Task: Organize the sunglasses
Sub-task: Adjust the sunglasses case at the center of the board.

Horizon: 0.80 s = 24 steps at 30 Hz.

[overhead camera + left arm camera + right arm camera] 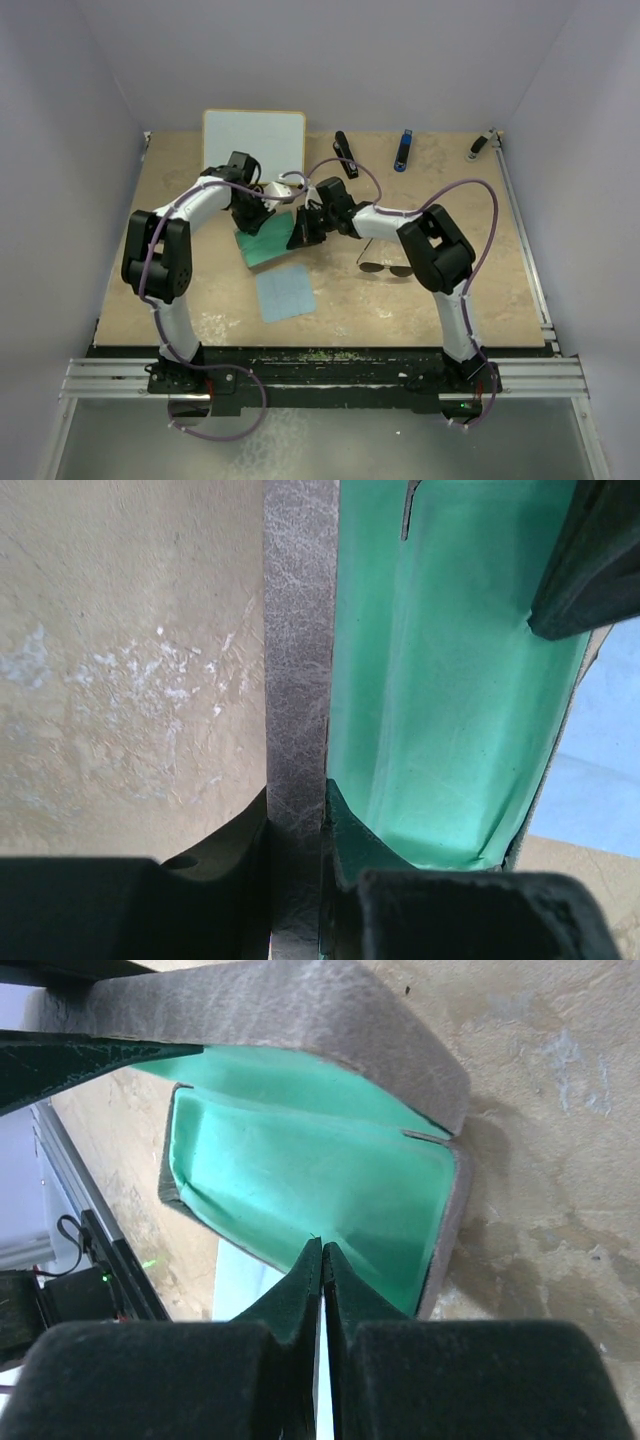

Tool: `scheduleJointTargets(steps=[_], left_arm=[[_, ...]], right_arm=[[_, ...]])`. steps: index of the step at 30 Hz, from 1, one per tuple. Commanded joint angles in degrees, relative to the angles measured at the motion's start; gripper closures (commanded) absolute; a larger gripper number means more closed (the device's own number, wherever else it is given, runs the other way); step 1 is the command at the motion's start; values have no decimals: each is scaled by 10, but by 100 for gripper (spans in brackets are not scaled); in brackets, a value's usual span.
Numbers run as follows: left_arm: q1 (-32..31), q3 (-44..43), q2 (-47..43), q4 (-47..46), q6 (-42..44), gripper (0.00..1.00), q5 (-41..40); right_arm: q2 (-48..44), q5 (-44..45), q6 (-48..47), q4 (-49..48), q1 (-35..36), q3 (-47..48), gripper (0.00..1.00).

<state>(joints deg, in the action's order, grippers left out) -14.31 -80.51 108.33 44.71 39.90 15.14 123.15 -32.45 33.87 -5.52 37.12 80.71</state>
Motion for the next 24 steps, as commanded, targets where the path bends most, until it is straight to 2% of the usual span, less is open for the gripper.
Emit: scheduleJointTargets(steps=[1, 3, 5, 8, 11, 18, 24], left_arm=[[-25, -33, -28, -47, 5, 96, -38], [-41, -29, -33, -67, 15, 96, -73], [-52, -23, -39, -95, 30, 96, -104], [-66, -20, -42, -124, 58, 96, -140], [-77, -27, -31, -141, 69, 96, -169], [-93, -27, -14, -174, 84, 96, -200], [-110, -29, 2, -199, 86, 85, -221]], right_arm=[[-48, -3, -11, 13, 1, -9, 95], [-56, -3, -11, 10, -1, -16, 85], [-65, -5, -12, 6, -3, -23, 67], [-85, -7, -10, -4, -7, -37, 57], [-114, -4, -8, -7, -10, -52, 55], [-199, 58, -59, 78, -10, -81, 52], [-200, 59, -61, 84, -10, -114, 52]])
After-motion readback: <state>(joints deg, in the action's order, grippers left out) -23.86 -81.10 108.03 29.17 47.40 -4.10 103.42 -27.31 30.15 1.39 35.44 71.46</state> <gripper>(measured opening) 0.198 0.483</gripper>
